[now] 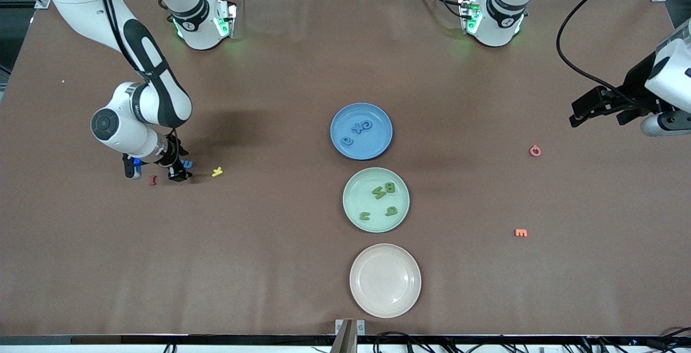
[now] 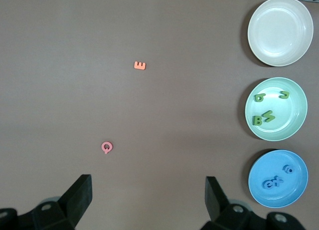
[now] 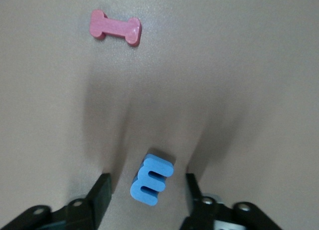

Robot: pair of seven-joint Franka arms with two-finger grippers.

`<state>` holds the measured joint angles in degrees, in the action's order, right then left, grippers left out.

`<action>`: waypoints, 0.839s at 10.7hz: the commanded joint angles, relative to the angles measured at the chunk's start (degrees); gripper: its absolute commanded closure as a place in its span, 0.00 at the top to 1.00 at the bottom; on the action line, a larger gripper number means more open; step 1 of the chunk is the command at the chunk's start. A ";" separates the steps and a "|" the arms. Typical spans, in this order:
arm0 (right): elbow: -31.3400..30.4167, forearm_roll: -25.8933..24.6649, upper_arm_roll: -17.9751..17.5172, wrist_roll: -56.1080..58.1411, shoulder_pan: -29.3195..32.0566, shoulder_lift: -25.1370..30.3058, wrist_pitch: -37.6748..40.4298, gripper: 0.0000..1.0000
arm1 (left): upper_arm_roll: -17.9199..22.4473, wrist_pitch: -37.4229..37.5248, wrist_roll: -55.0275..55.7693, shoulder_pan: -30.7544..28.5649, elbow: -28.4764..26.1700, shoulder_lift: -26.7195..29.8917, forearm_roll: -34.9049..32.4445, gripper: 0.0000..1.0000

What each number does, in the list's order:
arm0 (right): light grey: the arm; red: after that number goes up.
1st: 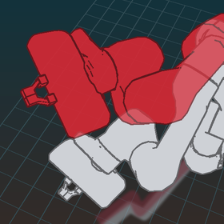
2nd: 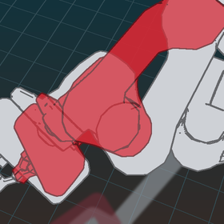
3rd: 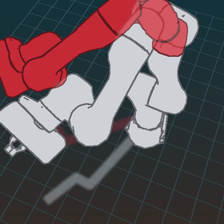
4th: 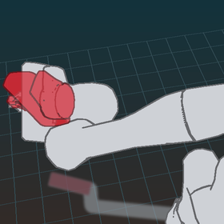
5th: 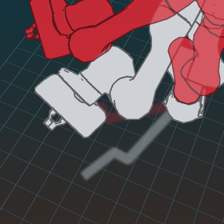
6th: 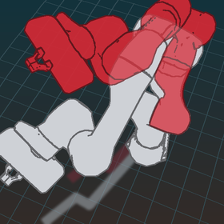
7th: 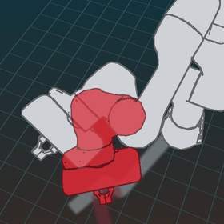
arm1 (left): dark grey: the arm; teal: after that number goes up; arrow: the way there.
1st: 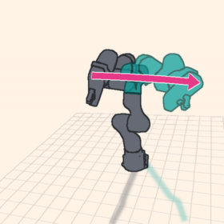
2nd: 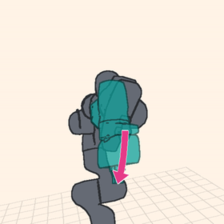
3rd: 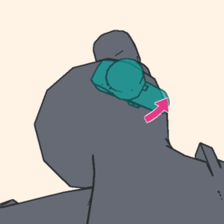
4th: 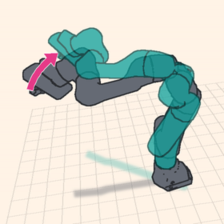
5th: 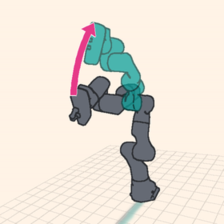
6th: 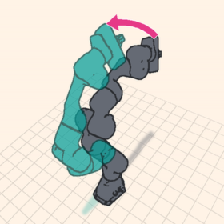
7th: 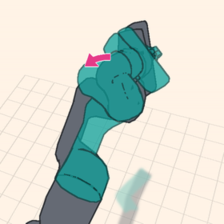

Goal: Sort letters by color into matching plates
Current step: 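Close the right gripper on the blue m and lift it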

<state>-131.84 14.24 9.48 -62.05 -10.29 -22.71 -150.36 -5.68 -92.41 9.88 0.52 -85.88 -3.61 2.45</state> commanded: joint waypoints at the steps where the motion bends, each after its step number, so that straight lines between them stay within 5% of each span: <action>1: -2.11 0.00 -0.96 4.20 1.23 1.44 -0.90 0.51 | 0.14 -1.45 -1.27 -0.43 -1.05 1.06 1.59 1.00; 9: -2.11 0.00 -0.96 8.43 1.32 1.09 -0.90 0.26 | -0.12 -1.89 -0.83 -0.08 -1.40 0.97 1.77 1.00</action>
<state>-131.90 14.24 9.42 -55.38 -10.21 -22.49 -151.25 -5.92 -93.46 9.88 0.73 -86.06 -3.61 2.62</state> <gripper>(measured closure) 0.674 0.000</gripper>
